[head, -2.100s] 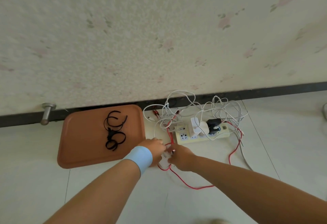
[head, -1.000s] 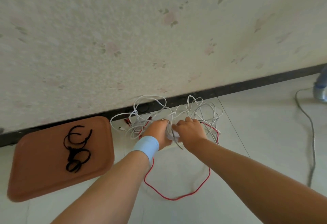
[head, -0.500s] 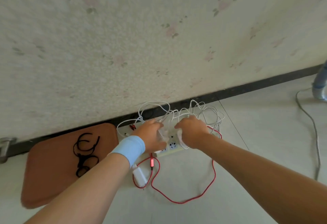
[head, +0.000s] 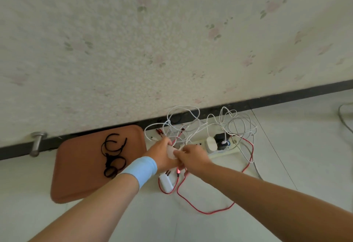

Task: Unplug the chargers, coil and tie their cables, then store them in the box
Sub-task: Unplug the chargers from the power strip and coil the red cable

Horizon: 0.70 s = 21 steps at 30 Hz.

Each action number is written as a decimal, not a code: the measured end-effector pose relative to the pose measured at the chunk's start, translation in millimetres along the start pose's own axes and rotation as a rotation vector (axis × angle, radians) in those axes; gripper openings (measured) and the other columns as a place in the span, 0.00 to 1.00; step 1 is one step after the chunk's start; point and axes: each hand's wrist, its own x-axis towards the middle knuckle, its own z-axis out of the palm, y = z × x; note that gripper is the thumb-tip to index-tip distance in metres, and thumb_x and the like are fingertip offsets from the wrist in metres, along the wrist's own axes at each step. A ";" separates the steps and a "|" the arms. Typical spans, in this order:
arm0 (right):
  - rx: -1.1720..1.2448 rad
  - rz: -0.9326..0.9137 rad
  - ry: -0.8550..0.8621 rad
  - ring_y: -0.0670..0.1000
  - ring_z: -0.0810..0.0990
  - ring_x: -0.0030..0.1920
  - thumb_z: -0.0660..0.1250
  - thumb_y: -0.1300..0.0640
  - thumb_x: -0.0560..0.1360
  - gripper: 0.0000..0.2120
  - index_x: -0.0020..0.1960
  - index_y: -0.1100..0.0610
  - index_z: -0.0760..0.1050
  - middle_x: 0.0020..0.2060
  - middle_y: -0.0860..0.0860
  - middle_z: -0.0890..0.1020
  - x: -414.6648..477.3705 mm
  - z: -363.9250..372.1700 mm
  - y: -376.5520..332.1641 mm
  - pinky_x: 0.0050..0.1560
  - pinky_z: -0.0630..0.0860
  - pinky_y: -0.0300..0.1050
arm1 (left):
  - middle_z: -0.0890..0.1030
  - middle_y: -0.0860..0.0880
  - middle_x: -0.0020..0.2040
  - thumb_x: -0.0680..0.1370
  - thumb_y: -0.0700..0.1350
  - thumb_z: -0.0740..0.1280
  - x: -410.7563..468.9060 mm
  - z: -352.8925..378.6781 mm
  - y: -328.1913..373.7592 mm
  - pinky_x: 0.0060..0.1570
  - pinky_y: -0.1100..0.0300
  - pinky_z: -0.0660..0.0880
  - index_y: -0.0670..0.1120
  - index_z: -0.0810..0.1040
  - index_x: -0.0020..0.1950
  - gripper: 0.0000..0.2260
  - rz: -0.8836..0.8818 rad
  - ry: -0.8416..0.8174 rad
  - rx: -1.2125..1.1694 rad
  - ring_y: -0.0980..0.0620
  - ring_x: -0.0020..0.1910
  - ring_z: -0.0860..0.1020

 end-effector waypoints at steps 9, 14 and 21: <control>-0.070 0.091 -0.302 0.53 0.81 0.33 0.69 0.64 0.78 0.03 0.50 0.63 0.80 0.36 0.56 0.81 10.0 29.6 37.9 0.37 0.81 0.45 | 0.77 0.51 0.63 0.73 0.54 0.73 -3.7 2.8 -26.2 0.60 0.56 0.74 0.52 0.73 0.68 0.25 -0.018 -0.355 0.344 0.49 0.60 0.76; -0.192 0.085 -0.449 0.48 0.79 0.35 0.64 0.63 0.80 0.12 0.63 0.62 0.77 0.43 0.54 0.81 15.5 28.4 39.9 0.36 0.79 0.43 | 0.73 0.47 0.67 0.76 0.53 0.68 -2.4 14.8 -23.9 0.64 0.53 0.72 0.52 0.72 0.70 0.23 0.114 -0.299 0.491 0.46 0.65 0.73; -0.410 -0.017 -0.338 0.53 0.77 0.43 0.63 0.67 0.77 0.13 0.59 0.58 0.79 0.50 0.56 0.78 30.1 9.7 54.0 0.46 0.79 0.48 | 0.68 0.45 0.69 0.79 0.51 0.64 -2.9 24.2 -24.2 0.62 0.51 0.73 0.53 0.73 0.71 0.20 0.108 -0.449 0.790 0.41 0.64 0.74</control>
